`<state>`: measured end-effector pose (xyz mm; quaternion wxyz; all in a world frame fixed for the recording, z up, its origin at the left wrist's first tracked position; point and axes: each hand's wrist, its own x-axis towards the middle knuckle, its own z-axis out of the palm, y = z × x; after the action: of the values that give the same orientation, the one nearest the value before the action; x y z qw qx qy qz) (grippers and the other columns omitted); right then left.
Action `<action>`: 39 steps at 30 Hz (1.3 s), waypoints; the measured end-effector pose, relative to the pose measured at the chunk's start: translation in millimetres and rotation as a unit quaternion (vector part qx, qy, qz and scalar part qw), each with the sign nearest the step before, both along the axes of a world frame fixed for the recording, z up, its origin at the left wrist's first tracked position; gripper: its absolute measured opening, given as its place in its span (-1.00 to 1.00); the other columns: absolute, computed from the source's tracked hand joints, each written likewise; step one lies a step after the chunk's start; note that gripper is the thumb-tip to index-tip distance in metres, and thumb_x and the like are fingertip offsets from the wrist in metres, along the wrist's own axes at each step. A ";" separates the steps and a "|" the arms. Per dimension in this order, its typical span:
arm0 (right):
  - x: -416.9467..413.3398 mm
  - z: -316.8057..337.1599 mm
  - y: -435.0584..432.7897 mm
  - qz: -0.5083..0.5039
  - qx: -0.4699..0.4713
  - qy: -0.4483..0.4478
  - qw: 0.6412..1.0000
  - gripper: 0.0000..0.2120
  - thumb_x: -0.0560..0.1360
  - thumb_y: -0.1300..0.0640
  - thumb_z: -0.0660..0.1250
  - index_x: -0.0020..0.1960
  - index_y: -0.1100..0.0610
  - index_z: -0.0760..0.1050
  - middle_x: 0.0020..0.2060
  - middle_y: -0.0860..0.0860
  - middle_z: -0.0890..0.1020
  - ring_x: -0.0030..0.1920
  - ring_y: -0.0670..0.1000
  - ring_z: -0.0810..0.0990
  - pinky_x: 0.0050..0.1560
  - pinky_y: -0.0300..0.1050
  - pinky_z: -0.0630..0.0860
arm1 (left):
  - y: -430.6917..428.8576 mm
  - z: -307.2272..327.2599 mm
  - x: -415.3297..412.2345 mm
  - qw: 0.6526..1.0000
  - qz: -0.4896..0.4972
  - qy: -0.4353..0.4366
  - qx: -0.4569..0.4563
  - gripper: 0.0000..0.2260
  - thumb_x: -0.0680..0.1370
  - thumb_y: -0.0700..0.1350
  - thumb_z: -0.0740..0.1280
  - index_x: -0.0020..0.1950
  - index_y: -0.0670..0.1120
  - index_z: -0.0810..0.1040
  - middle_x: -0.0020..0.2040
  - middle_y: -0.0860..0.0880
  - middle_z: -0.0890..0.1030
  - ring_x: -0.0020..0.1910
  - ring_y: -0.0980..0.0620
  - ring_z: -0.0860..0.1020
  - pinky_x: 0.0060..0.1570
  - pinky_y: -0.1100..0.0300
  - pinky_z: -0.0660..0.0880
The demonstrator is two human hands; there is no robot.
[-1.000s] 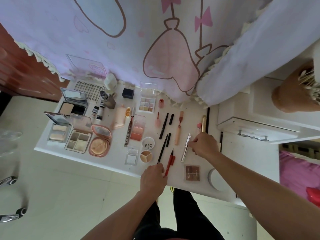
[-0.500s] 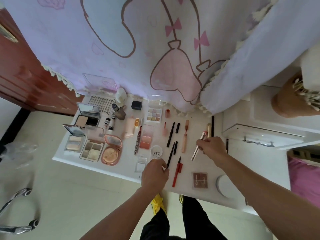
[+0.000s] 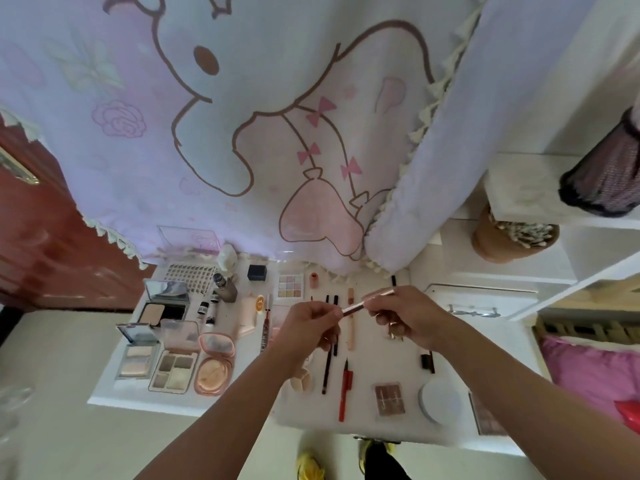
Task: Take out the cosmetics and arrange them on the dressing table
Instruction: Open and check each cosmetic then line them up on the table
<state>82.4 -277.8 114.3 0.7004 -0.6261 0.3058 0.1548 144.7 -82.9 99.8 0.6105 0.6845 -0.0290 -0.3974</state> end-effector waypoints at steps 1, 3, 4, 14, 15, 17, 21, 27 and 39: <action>-1.2 4.2 0.3 -0.011 0.006 -0.005 1.000 -0.87 0.48 0.21 0.43 -0.02 0.25 0.65 -0.30 0.05 0.64 -0.38 -0.08 0.48 -0.43 -0.20 0.19 | 0.9 2.3 1.2 1.000 -0.003 -0.010 -0.005 -0.88 0.58 -0.21 0.32 0.02 -0.24 0.61 -0.31 -0.12 0.57 -0.37 0.01 0.50 -0.38 0.22 0.45; -2.9 10.2 -0.2 -0.042 0.014 -0.017 0.999 -0.88 0.50 0.17 0.43 -0.06 0.24 0.64 -0.29 0.09 0.64 -0.39 -0.07 0.48 -0.49 -0.24 0.23 | 2.8 6.0 5.7 0.999 -0.015 -0.030 -0.008 -0.87 0.58 -0.20 0.32 0.00 -0.25 0.61 -0.33 -0.11 0.54 -0.40 0.03 0.45 -0.41 0.22 0.40; -4.2 13.2 -0.3 -0.053 0.012 -0.026 0.998 -0.87 0.51 0.16 0.42 -0.07 0.24 0.64 -0.29 0.09 0.64 -0.40 -0.07 0.47 -0.52 -0.27 0.25 | 3.5 8.8 7.8 0.999 -0.029 -0.042 -0.006 -0.87 0.58 -0.20 0.32 0.00 -0.26 0.60 -0.33 -0.11 0.53 -0.41 0.03 0.43 -0.42 0.23 0.38; -9.5 28.5 7.8 -0.021 -0.030 -0.099 0.994 -0.86 0.54 0.23 0.38 -0.03 0.33 0.62 -0.32 0.11 0.61 -0.38 -0.06 0.48 -0.43 -0.28 0.35 | 5.0 28.1 20.8 0.985 -0.162 -0.056 0.011 -0.73 0.66 -0.06 0.16 0.03 -0.18 0.59 -0.43 0.08 0.32 -0.48 0.14 0.21 -0.50 0.29 0.17; -10.0 28.9 7.9 -0.012 -0.038 -0.106 0.994 -0.87 0.53 0.25 0.38 -0.01 0.32 0.62 -0.31 0.12 0.62 -0.36 -0.06 0.49 -0.40 -0.26 0.36 | 7.0 28.6 21.7 0.985 -0.164 -0.049 0.008 -0.70 0.67 -0.05 0.15 0.05 -0.20 0.59 -0.44 0.08 0.30 -0.48 0.14 0.20 -0.49 0.29 0.16; -9.9 30.2 8.9 0.005 -0.052 -0.117 0.992 -0.88 0.52 0.28 0.38 0.02 0.30 0.63 -0.28 0.14 0.64 -0.33 -0.05 0.51 -0.37 -0.24 0.38 | 11.0 29.4 22.2 0.985 -0.167 -0.041 0.000 -0.68 0.67 -0.04 0.13 0.06 -0.22 0.58 -0.43 0.06 0.28 -0.47 0.12 0.19 -0.47 0.27 0.14; -6.7 34.9 11.5 0.026 -0.059 -0.110 0.992 -0.86 0.52 0.28 0.39 0.06 0.27 0.61 -0.23 0.16 0.68 -0.24 0.00 0.62 -0.32 -0.17 0.41 | 16.4 29.0 23.9 0.986 -0.160 -0.051 0.008 -0.69 0.67 -0.05 0.14 0.04 -0.23 0.58 -0.43 0.05 0.28 -0.47 0.12 0.18 -0.47 0.27 0.13; -1.6 45.0 13.1 0.064 -0.125 -0.084 0.986 -0.85 0.53 0.16 0.41 -0.07 0.27 0.62 -0.32 0.08 0.68 -0.34 -0.04 0.60 -0.38 -0.22 0.42 | 21.6 30.4 26.8 0.984 -0.161 -0.073 0.021 -0.71 0.67 -0.07 0.15 0.03 -0.23 0.58 -0.46 0.09 0.29 -0.49 0.14 0.18 -0.49 0.29 0.14; -3.6 49.6 9.7 0.063 -0.119 -0.073 0.988 -0.84 0.55 0.16 0.38 -0.05 0.28 0.60 -0.30 0.09 0.68 -0.34 -0.04 0.61 -0.35 -0.21 0.46 | 18.4 32.6 27.3 0.981 -0.174 -0.086 0.025 -0.74 0.66 -0.07 0.17 0.03 -0.20 0.58 -0.44 0.08 0.32 -0.48 0.15 0.21 -0.49 0.28 0.16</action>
<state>78.8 -268.2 163.9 0.6301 -0.7326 0.2301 0.1155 172.0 -64.6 132.4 0.5100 0.7157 -0.1897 -0.4378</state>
